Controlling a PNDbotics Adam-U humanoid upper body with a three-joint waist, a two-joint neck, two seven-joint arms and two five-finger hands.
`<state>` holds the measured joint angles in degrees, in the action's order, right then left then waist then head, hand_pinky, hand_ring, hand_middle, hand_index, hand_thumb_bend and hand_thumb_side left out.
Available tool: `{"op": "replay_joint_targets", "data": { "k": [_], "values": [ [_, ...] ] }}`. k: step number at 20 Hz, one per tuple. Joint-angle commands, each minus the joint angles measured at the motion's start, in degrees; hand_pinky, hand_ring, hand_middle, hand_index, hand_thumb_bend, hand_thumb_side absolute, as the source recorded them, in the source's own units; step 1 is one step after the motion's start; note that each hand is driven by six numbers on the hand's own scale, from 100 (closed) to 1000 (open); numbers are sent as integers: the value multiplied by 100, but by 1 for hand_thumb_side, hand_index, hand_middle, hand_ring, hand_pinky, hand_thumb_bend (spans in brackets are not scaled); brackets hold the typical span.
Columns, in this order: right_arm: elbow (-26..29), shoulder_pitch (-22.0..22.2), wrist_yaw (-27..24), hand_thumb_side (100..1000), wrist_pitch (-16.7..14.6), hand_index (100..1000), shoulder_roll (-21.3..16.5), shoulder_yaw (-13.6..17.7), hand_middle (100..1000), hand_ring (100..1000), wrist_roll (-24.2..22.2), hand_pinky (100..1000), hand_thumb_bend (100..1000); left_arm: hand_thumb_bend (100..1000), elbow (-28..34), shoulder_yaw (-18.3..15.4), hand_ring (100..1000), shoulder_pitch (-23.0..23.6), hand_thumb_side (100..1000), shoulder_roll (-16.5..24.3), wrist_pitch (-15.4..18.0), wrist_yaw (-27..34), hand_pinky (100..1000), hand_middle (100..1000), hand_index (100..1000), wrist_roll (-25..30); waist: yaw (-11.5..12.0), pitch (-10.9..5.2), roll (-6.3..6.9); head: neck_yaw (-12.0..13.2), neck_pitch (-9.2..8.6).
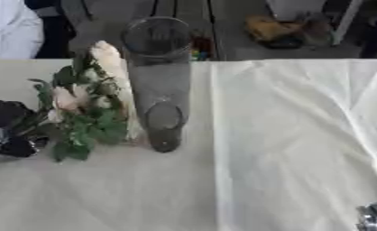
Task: Arrange flowers into the vase.
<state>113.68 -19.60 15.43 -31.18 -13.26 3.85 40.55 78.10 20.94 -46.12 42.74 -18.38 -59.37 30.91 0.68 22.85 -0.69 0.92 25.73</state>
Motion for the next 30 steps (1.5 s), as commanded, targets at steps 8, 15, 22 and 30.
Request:
{"op": "replay_joint_targets", "data": {
  "k": [8, 15, 22, 30],
  "values": [
    [91, -24, -56, 981, -55, 837, -15, 18, 598, 768, 76, 722, 100, 130, -118, -16, 236, -107, 537, 34, -17, 48, 100, 415, 570, -107, -14, -93, 5, 8, -58],
    [91, -17, -56, 983, -35, 835, -3, 26, 595, 767, 86, 722, 100, 100, -148, -32, 100, -128, 536, -3, -97, 116, 100, 261, 422, -181, -27, -88, 13, 7, -73],
    [91, -8, -56, 983, -5, 835, 6, 27, 592, 767, 105, 724, 100, 100, -184, -41, 100, -128, 508, -29, -165, 280, 100, 149, 288, -213, -37, -82, 12, 2, -69],
    [91, 3, -55, 983, 34, 836, 10, 27, 591, 767, 128, 725, 100, 100, -121, -56, 100, -102, 497, 5, -197, 665, 100, 100, 147, -116, -31, -98, 8, -1, -74]
  ]
}}
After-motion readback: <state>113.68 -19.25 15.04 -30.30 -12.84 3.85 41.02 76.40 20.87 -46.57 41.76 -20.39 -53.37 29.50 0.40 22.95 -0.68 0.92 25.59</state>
